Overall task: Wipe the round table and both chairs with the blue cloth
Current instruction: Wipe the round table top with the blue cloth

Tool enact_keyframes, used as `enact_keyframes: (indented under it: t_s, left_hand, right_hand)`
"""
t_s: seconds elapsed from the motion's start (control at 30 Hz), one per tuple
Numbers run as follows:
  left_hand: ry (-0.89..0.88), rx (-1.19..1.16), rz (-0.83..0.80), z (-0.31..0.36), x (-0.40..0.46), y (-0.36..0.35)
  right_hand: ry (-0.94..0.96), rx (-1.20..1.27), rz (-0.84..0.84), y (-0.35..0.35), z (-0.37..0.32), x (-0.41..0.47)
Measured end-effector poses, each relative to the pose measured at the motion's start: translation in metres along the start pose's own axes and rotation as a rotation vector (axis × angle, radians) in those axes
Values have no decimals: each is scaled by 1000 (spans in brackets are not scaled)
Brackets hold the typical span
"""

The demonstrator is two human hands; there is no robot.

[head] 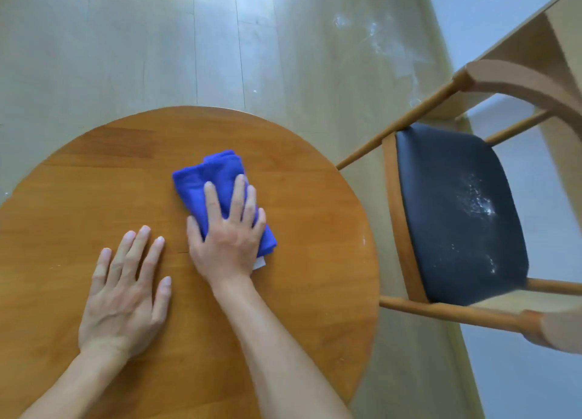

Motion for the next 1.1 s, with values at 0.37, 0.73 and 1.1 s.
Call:
enact_keyframes:
  t_s: [0.37, 0.73, 1.1]
  left_hand:
    - [18, -15, -25, -12, 3, -17]
    - [49, -5, -97, -3, 3, 1]
    - [-185, -219, 78, 121, 25, 29]
  right_hand:
    - [-24, -150, -45, 79, 205, 8]
    - [-179, 6, -90, 63, 76, -124]
    - [-299, 197, -71, 106, 195, -97]
Point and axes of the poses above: each hand's wrist, its own x-axis towards the middle knuckle, its own y-axis out of the back of the hand, z = x × y, the point moved 2 cm from there along x, towards the middle knuckle, and after that the axes turned 4 degrees about -y, right-handed, at the moved point
